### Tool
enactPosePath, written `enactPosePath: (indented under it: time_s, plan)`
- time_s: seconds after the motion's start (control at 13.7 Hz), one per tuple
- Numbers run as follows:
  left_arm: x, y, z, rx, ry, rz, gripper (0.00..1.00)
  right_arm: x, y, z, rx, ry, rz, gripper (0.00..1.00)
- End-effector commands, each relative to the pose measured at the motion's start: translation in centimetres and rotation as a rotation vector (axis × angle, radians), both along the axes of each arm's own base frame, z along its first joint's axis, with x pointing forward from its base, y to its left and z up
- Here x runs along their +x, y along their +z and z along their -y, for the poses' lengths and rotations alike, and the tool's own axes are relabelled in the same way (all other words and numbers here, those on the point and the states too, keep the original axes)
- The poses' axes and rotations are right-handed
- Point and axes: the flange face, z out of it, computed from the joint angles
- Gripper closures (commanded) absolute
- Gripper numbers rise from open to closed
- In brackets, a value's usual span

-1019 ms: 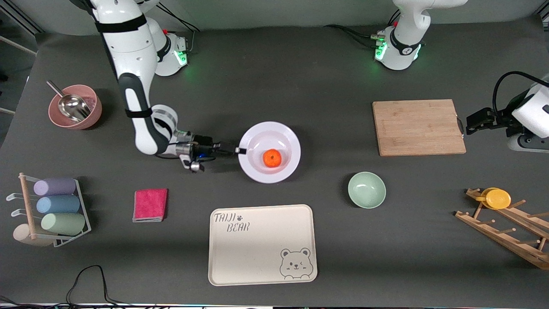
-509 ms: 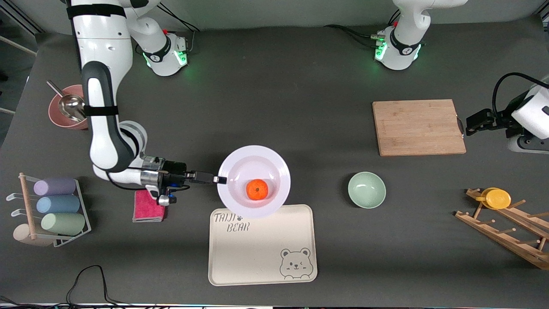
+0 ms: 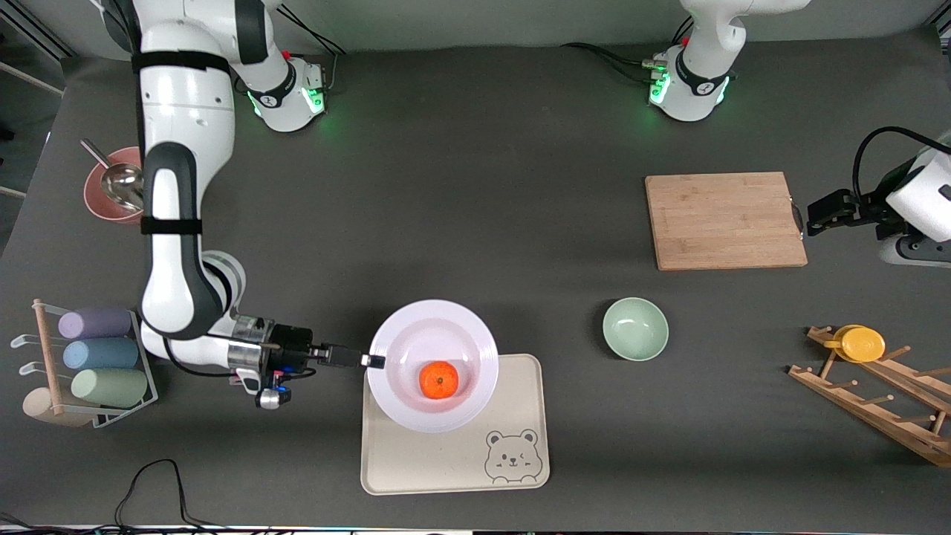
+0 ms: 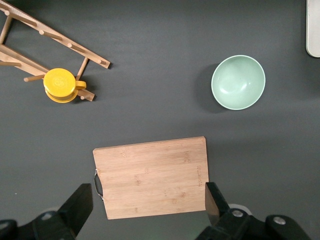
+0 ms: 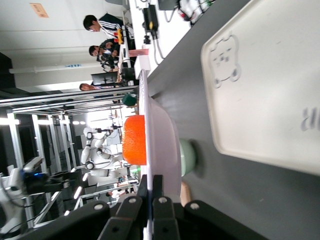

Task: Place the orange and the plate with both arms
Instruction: 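Slide the plate with the right gripper onto the cream bear tray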

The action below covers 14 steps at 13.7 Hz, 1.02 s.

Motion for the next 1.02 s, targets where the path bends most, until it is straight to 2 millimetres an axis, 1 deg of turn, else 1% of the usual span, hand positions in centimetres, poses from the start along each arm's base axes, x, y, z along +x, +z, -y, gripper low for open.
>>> enactPosePath:
  time_s: [0.0,0.07,0.29,0.36,0.44,0.51,0.58,0.73,0.87,0.95]
  plan:
    - [0.4,0.2,-0.1,-0.011,-0.012,0.018,0.00,3.7,-2.4,-0.2,0.060,-0.003,0.009,1.00]
    - [0.4,0.2,-0.1,-0.011,-0.012,0.018,0.00,4.5,-3.1,-0.1,0.081,-0.003,0.016,1.00]
    - [0.4,0.2,-0.1,-0.011,-0.012,0.018,0.00,6.1,-6.6,0.5,0.116,-0.004,0.032,1.00]
    - [0.4,0.2,-0.1,-0.011,-0.012,0.018,0.00,6.4,-7.4,0.3,0.122,-0.001,0.038,1.00]
    - [0.4,0.2,-0.1,-0.011,-0.012,0.018,0.00,6.4,-8.6,0.1,0.119,-0.012,0.034,1.00]
    - [0.4,0.2,-0.1,-0.011,-0.012,0.018,0.00,6.4,-9.0,-0.1,0.116,-0.023,0.038,1.00]
    - [0.4,0.2,-0.1,-0.011,-0.012,0.018,0.00,6.2,-10.0,-0.5,0.113,-0.028,0.051,1.00]
    - [0.4,0.3,-0.1,-0.011,-0.012,0.019,0.00,5.5,-12.8,-1.2,0.107,-0.026,0.070,1.00]
    - [0.4,0.3,-0.1,-0.011,-0.012,0.019,0.00,4.9,-14.9,-2.2,0.092,-0.044,0.095,1.00]
    - [0.4,0.3,-0.1,-0.011,-0.012,0.019,0.00,4.7,-15.6,-2.5,0.088,-0.054,0.095,1.00]
